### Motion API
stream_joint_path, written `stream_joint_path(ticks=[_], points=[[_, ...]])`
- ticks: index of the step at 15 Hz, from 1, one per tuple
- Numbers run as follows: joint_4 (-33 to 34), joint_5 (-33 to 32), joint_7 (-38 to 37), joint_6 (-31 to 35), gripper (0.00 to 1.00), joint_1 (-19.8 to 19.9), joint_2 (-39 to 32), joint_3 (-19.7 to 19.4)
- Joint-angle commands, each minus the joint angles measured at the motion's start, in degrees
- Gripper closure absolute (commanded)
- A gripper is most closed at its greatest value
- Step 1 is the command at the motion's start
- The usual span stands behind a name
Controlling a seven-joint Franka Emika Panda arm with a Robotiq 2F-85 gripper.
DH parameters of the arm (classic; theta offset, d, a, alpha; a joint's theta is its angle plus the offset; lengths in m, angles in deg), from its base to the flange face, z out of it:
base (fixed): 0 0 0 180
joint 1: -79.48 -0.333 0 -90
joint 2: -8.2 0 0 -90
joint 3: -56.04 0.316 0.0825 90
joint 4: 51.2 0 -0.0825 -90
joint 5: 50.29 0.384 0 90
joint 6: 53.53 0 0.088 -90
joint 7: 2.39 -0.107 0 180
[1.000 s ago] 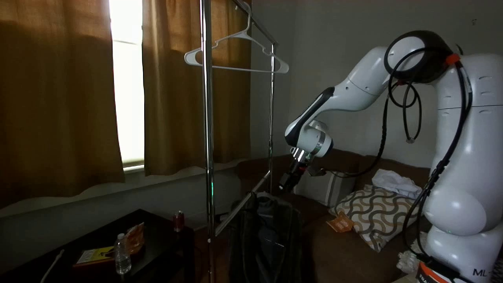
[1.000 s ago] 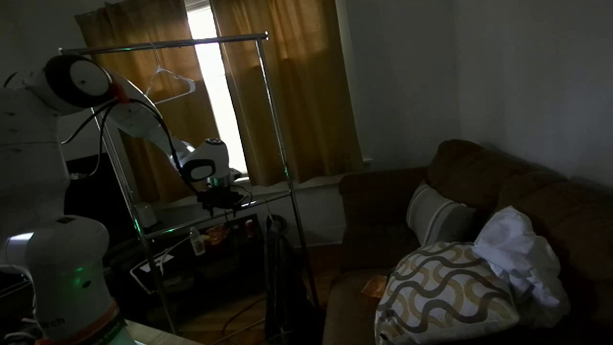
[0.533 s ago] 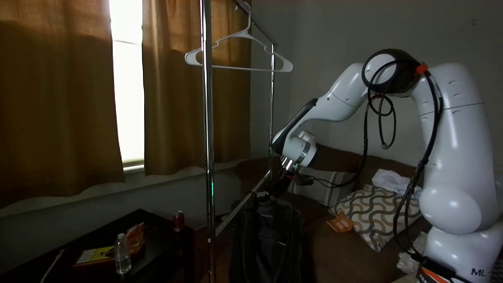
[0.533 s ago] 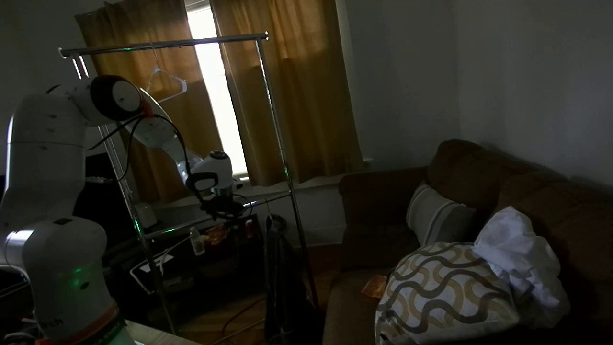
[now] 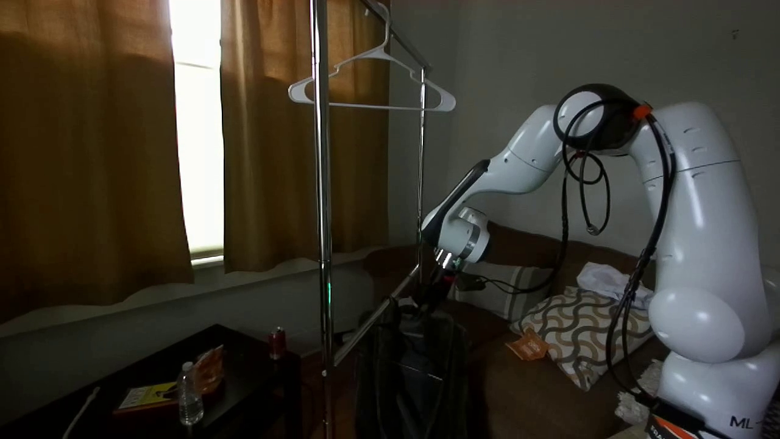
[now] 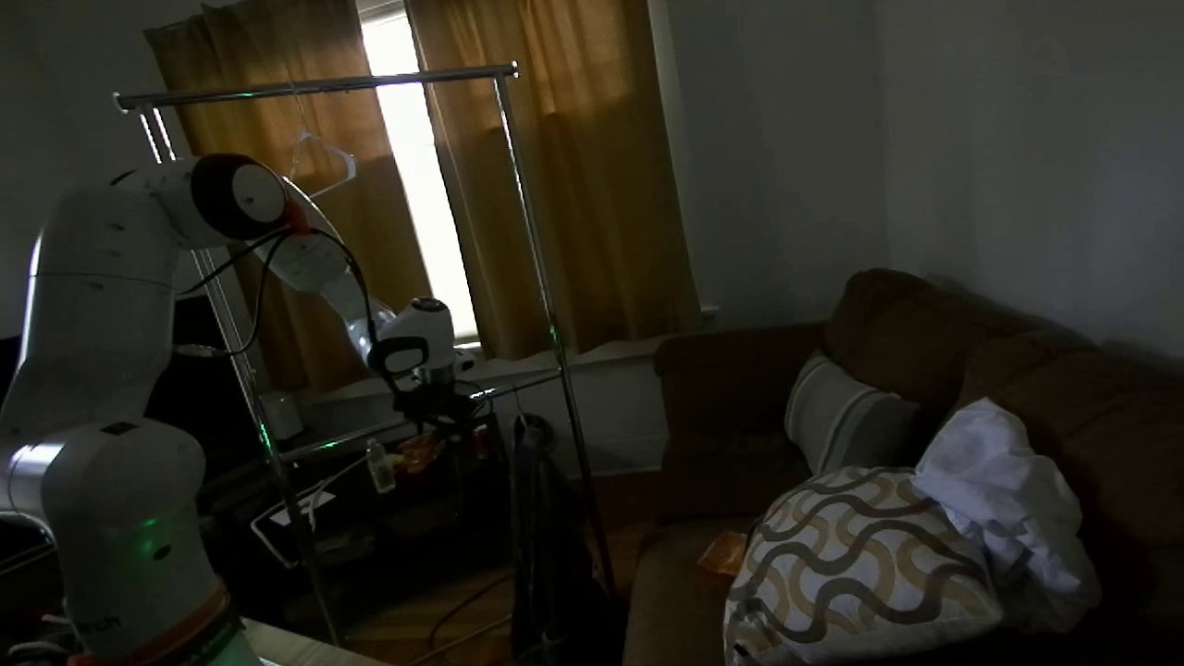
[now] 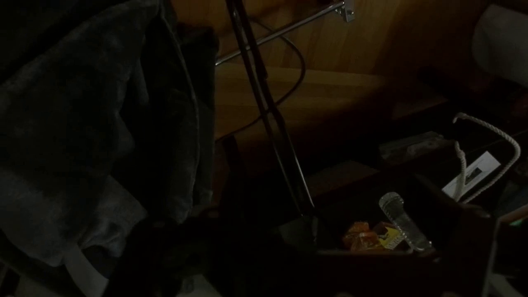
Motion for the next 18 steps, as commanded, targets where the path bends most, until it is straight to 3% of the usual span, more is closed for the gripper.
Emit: stream_joint_path(ticks=[1, 6, 7, 13, 18], points=[[3.4, -5.6, -3.5, -1.5, 0.0, 1.7, -4.5, 1.4], [6.7, -10.9, -5.7, -2.2, 0.0, 3.9, -8.7, 3.4], [4.5, -10.6, -5.5, 0.2, 0.0, 4.5, -6.7, 4.4], [5.0, -11.1, -5.5, 0.1, 0.0, 5.8, -7.2, 5.7], [8.3, -13.3, -5.3, 1.8, 0.0, 6.1, -10.9, 7.0]])
